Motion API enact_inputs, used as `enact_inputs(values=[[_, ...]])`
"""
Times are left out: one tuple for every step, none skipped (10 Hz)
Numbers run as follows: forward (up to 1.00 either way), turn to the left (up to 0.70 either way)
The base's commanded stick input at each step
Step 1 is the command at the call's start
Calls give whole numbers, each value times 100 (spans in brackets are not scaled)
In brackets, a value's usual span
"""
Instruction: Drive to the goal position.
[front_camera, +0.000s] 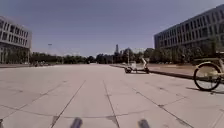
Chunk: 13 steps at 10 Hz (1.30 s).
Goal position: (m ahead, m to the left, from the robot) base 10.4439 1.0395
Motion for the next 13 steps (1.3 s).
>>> enact_inputs(values=[[70,0],[70,0],[70,0],[70,0],[70,0],[70,0],[70,0],[70,0],[85,0],[97,0],[100,0],[100,0],[100,0]])
